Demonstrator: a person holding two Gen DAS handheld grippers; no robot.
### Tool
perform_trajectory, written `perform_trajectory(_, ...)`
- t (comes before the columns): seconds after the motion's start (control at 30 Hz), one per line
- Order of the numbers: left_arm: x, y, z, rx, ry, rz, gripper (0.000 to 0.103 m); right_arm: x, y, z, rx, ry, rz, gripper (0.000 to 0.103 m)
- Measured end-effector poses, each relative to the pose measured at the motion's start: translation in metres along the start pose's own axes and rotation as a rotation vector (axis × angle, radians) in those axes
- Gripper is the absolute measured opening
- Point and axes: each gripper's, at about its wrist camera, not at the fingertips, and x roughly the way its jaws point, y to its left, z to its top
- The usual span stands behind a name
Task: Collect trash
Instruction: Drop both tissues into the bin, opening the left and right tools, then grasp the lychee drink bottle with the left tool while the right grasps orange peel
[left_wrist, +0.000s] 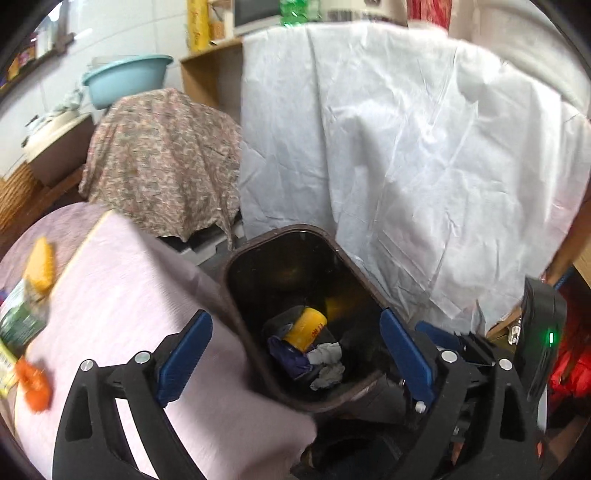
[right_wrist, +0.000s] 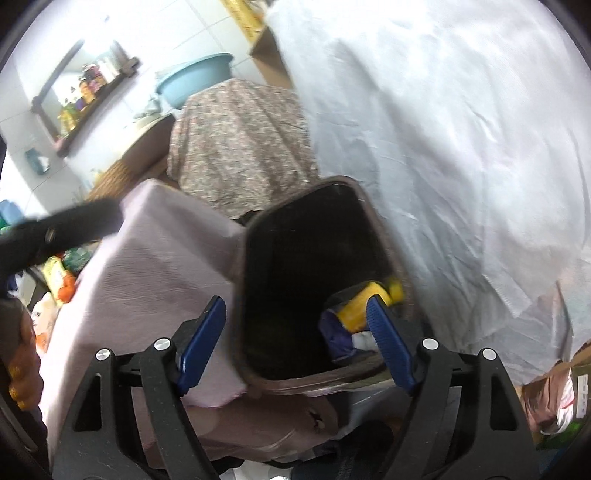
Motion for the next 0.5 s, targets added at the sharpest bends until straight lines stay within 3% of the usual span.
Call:
perform_trajectory(0.17, -0.042, 0.039, -0.023, -0.071, -0.063, 0.039, 0.095, -0.015, 0.037, 0.001, -0.061, -0.023, 0.064, 0.086)
perform_trajectory(0.5, -0.125, 0.141, -0.080, -0.213, -0.144, 0.247, 0.097, -0.027, 0.144, -0.005, -0.301, -0.010, 0.198, 0.088)
